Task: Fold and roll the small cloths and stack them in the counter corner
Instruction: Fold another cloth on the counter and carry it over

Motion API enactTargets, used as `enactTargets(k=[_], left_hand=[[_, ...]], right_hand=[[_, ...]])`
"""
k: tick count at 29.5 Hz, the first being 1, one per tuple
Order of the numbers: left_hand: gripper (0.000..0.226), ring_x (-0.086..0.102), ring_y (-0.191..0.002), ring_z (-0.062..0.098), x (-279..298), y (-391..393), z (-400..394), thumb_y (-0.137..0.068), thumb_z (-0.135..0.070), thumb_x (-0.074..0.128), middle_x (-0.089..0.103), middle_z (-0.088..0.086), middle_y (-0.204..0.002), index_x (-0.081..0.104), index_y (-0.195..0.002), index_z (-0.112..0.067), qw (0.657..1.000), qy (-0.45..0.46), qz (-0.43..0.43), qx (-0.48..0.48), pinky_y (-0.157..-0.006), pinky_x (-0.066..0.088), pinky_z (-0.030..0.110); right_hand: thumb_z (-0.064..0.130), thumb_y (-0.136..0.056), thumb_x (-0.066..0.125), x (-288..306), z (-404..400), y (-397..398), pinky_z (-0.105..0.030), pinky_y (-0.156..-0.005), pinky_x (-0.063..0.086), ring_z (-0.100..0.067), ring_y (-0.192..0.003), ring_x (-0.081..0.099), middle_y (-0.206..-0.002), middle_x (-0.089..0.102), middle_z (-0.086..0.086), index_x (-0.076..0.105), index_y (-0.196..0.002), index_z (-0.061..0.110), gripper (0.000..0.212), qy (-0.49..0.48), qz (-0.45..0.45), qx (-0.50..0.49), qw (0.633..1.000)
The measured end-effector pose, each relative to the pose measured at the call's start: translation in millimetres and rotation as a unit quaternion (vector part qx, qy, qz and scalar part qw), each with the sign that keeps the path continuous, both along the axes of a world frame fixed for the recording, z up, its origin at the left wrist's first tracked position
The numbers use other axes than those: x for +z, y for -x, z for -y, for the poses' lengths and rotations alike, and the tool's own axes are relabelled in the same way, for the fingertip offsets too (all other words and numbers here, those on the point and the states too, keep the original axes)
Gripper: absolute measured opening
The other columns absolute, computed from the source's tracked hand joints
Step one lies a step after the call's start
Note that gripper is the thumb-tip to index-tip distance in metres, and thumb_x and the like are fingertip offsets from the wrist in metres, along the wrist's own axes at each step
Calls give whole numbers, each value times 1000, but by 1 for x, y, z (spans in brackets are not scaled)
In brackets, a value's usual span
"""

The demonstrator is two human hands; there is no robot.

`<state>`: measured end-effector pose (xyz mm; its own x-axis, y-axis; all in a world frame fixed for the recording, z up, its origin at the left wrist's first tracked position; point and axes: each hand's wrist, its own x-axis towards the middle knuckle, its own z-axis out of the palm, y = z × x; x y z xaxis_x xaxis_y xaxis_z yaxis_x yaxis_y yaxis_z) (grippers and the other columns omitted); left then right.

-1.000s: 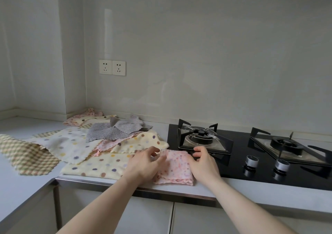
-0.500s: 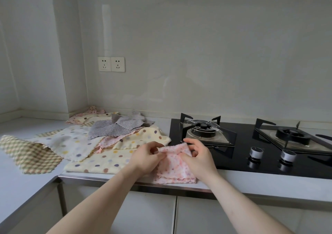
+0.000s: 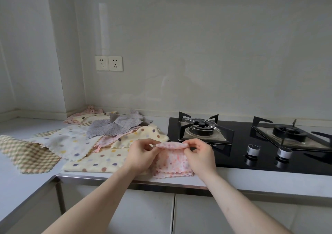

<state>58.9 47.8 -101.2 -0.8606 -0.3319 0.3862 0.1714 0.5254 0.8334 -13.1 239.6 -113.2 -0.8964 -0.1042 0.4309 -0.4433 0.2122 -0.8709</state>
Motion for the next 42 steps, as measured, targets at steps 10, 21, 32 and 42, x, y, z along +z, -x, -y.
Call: enactTargets(k=[10, 21, 32, 42], left_hand=[[10, 62, -50, -1, 2, -3, -2, -90, -22, 73, 76, -8, -70, 81, -92, -29, 1000, -8, 0, 14, -43, 43, 15], [17, 70, -54, 9, -2, 0, -1, -83, -9, 70, 77, -8, -81, 74, -75, -23, 998, 5, 47, 29, -41, 44, 22], [12, 60, -90, 8, -7, 7, 3, -79, -35, 65, 58, -15, -101, 71, -69, -32, 981, 163, 84, 61, -77, 44, 27], [46, 57, -102, 15, -14, 10, 4, -77, -65, 69, 56, -13, -114, 54, -104, -31, 980, 171, 74, 77, -81, 43, 34]], right_hand=[[7, -90, 64, -1, -1, 1, -30, -75, 60, 3, -82, 67, -86, 74, 13, 69, -85, 27, 22, -28, -1, -22, 999], [2, -86, 58, -4, 2, 1, -28, -60, 50, -12, -73, 62, -81, 69, 5, 61, -78, 22, 21, -96, 9, -35, 995], [23, -82, 59, -8, 7, -3, -34, -70, 40, -21, -80, 53, -69, 57, 7, 50, -59, 23, 25, -239, -47, -59, 968], [37, -79, 68, -6, 9, -3, -37, -92, 41, -17, -105, 51, -103, 57, 15, 61, -85, 31, 11, -228, -29, -80, 970]])
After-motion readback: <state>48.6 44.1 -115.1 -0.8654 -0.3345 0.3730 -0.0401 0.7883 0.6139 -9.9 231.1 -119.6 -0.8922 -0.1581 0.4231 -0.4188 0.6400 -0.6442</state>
